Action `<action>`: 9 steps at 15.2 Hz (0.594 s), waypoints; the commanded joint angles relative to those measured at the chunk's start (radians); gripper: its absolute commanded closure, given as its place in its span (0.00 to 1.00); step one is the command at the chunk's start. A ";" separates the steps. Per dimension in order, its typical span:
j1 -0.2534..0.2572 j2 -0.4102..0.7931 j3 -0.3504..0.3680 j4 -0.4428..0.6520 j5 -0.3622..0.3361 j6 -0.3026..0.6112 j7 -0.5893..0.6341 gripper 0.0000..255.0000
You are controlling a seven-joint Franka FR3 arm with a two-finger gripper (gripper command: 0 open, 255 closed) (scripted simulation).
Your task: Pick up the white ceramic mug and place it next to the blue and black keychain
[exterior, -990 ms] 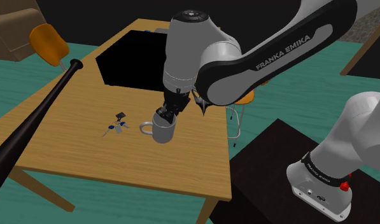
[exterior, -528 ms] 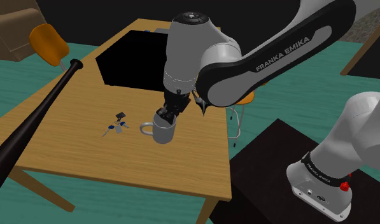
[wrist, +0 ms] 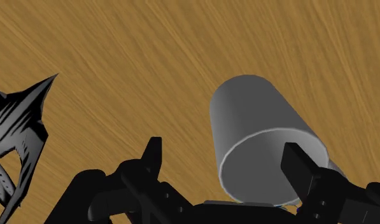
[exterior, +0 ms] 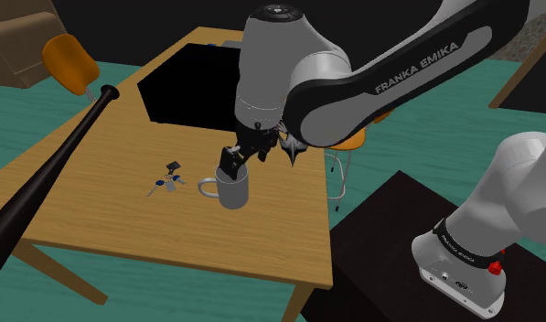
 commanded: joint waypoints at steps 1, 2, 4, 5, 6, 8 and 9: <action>0.000 -0.046 0.001 0.012 0.027 -0.055 -0.021 0.00; 0.001 -0.064 0.001 0.020 0.037 -0.080 -0.028 0.00; 0.001 -0.064 0.001 0.020 0.037 -0.080 -0.028 0.00; 0.001 -0.064 0.001 0.020 0.037 -0.080 -0.028 0.00; 0.001 -0.064 0.001 0.020 0.037 -0.080 -0.028 0.00; 0.001 -0.064 0.001 0.020 0.036 -0.080 -0.028 0.00; 0.001 -0.064 0.001 0.020 0.036 -0.080 -0.028 0.00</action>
